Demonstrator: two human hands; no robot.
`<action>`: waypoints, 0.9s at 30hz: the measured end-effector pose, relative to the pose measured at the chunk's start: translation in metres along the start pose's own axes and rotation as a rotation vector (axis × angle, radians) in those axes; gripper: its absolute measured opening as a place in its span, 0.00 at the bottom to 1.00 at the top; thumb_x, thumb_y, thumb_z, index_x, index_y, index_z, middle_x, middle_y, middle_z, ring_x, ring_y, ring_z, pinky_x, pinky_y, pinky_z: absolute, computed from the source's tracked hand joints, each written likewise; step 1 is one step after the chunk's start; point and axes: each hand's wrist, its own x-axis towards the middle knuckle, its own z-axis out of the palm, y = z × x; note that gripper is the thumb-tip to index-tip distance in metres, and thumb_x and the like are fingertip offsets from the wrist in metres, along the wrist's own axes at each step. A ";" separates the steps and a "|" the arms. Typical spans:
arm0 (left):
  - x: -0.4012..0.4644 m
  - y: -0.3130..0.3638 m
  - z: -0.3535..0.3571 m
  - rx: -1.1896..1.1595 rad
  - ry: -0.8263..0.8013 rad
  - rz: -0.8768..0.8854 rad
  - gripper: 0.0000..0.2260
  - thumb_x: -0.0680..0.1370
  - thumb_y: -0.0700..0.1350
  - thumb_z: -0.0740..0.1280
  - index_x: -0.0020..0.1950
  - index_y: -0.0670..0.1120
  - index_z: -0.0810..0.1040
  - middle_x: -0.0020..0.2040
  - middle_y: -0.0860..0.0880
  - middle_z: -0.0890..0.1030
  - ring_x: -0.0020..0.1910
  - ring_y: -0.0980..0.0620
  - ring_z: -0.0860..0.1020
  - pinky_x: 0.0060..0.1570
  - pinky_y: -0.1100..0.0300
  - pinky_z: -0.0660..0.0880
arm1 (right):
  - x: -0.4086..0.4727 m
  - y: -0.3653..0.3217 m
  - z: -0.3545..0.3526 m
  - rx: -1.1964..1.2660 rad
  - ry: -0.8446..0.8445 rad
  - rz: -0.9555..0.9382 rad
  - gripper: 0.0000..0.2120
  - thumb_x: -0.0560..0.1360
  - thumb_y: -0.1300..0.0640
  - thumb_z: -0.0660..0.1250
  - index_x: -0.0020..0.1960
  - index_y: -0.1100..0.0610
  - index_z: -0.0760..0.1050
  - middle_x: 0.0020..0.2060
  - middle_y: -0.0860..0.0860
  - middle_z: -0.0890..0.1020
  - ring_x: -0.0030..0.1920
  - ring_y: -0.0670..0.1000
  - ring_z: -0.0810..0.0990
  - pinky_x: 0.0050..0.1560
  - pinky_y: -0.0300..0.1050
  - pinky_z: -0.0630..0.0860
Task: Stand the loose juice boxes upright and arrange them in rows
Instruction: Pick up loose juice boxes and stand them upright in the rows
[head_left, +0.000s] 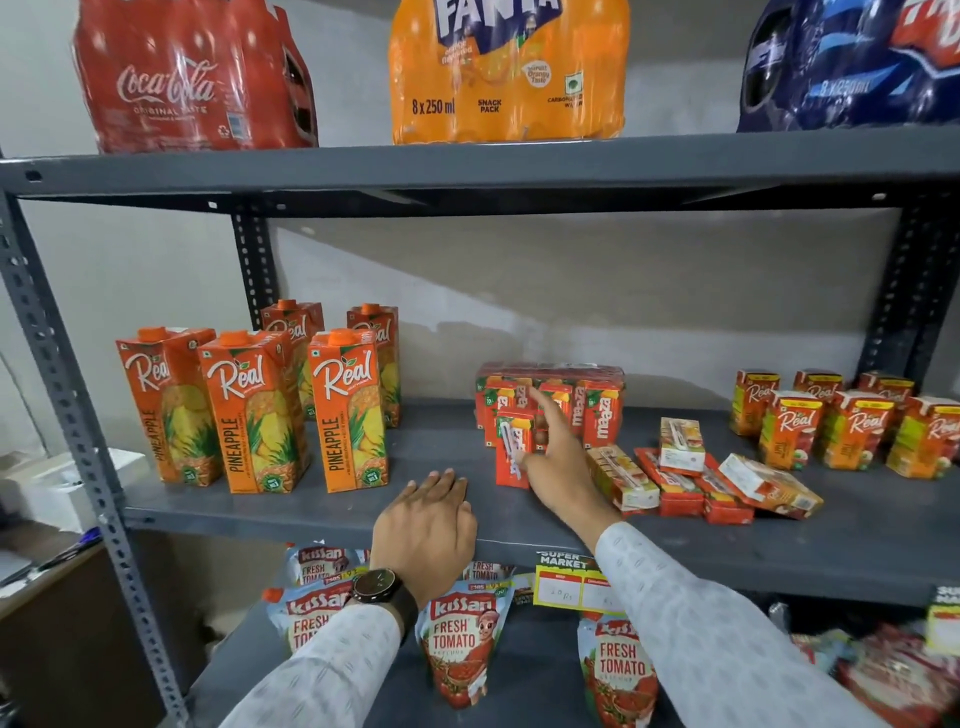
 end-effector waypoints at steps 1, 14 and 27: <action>0.000 0.000 0.000 0.001 0.001 0.001 0.25 0.82 0.53 0.47 0.76 0.49 0.69 0.77 0.50 0.69 0.76 0.53 0.65 0.77 0.56 0.58 | -0.001 0.002 0.002 0.015 0.007 0.008 0.38 0.78 0.64 0.71 0.76 0.33 0.60 0.61 0.33 0.72 0.62 0.43 0.77 0.39 0.30 0.78; -0.002 0.002 0.000 -0.020 0.007 -0.019 0.25 0.82 0.52 0.49 0.75 0.49 0.70 0.76 0.50 0.70 0.76 0.53 0.65 0.77 0.55 0.58 | -0.006 0.004 0.011 -0.513 0.236 -0.059 0.42 0.66 0.33 0.78 0.70 0.48 0.62 0.60 0.50 0.80 0.53 0.52 0.83 0.47 0.46 0.81; -0.003 0.003 -0.002 -0.018 0.003 -0.021 0.26 0.81 0.53 0.48 0.75 0.49 0.70 0.76 0.50 0.70 0.76 0.53 0.66 0.77 0.56 0.57 | -0.004 0.006 0.008 -0.344 0.175 -0.022 0.38 0.66 0.36 0.79 0.67 0.45 0.63 0.56 0.42 0.75 0.52 0.44 0.77 0.43 0.34 0.71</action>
